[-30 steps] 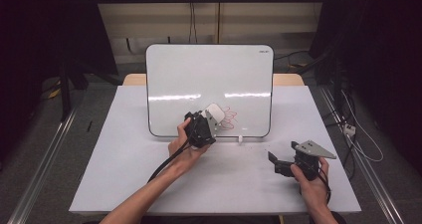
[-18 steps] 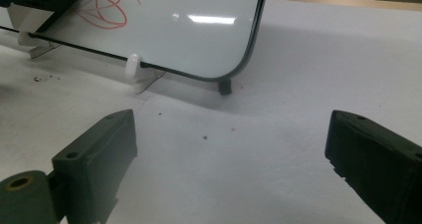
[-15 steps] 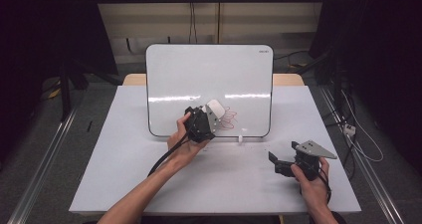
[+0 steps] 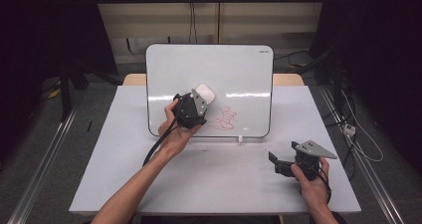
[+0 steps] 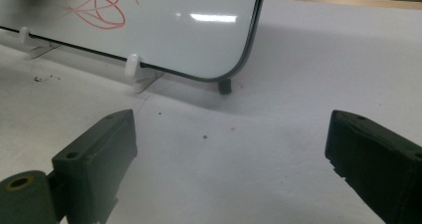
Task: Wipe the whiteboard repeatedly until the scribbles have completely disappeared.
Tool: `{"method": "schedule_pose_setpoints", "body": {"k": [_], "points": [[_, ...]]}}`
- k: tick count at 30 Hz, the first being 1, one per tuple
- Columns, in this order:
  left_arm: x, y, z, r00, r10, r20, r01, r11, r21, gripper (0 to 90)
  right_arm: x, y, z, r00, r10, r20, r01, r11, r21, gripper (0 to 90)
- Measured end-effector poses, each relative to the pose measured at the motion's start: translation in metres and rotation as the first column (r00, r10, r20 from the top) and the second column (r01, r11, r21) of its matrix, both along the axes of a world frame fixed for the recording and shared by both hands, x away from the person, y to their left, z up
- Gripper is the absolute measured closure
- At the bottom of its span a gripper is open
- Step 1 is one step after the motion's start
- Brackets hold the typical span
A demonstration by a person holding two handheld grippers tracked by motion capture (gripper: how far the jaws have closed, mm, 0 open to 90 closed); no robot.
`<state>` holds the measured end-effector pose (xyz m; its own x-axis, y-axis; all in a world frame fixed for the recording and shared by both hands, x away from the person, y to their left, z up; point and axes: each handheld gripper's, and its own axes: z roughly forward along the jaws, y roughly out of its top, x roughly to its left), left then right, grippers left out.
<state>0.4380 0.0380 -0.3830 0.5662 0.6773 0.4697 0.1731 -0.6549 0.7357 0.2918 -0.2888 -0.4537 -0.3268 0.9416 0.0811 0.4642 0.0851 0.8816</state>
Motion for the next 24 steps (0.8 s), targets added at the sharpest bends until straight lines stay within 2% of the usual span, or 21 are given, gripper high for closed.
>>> {"method": "schedule_pose_setpoints", "body": {"k": [1,2,4,8,11,13,14,24], "points": [[0.0,-0.001,-0.001,0.9999,0.013,0.007,-0.013,0.9998,-0.012,31.1,0.0,0.0,0.0,1.0,0.0,0.0,0.0,1.0,0.001,6.2],[-0.001,-0.003,-0.001,0.9999,0.008,-0.006,-0.008,1.0,-0.004,31.1,0.0,0.0,0.0,1.0,-0.001,0.0,0.001,1.0,-0.001,6.2],[-0.003,-0.008,-0.004,1.0,0.002,0.009,-0.002,1.0,0.002,31.1,0.0,0.001,0.0,1.0,-0.001,-0.003,0.001,1.0,-0.002,6.2],[-0.004,-0.017,-0.005,0.9999,-0.013,0.004,0.013,0.9999,-0.001,31.1,0.0,0.001,0.0,1.0,-0.001,-0.003,0.001,1.0,-0.002,6.2],[-0.005,-0.023,-0.005,0.9999,-0.011,0.006,0.011,0.9998,0.015,31.1,0.0,0.001,0.0,1.0,0.0,-0.004,0.0,1.0,0.001,6.2],[-0.005,-0.024,-0.005,1.0,-0.006,-0.001,0.006,0.9997,0.024,31.0,0.0,0.0,0.0,1.0,0.002,-0.003,-0.002,1.0,0.0,6.2],[-0.005,-0.024,-0.005,0.9999,-0.008,0.01,0.007,0.9994,0.035,31.0,0.0,0.0,0.0,1.0,0.003,-0.003,-0.003,1.0,0.0,6.2],[-0.005,-0.027,-0.007,0.9998,-0.011,0.015,0.01,0.9996,0.026,31.0,0.0,0.001,0.0,1.0,0.0,-0.003,0.0,1.0,-0.005,6.2]]}}
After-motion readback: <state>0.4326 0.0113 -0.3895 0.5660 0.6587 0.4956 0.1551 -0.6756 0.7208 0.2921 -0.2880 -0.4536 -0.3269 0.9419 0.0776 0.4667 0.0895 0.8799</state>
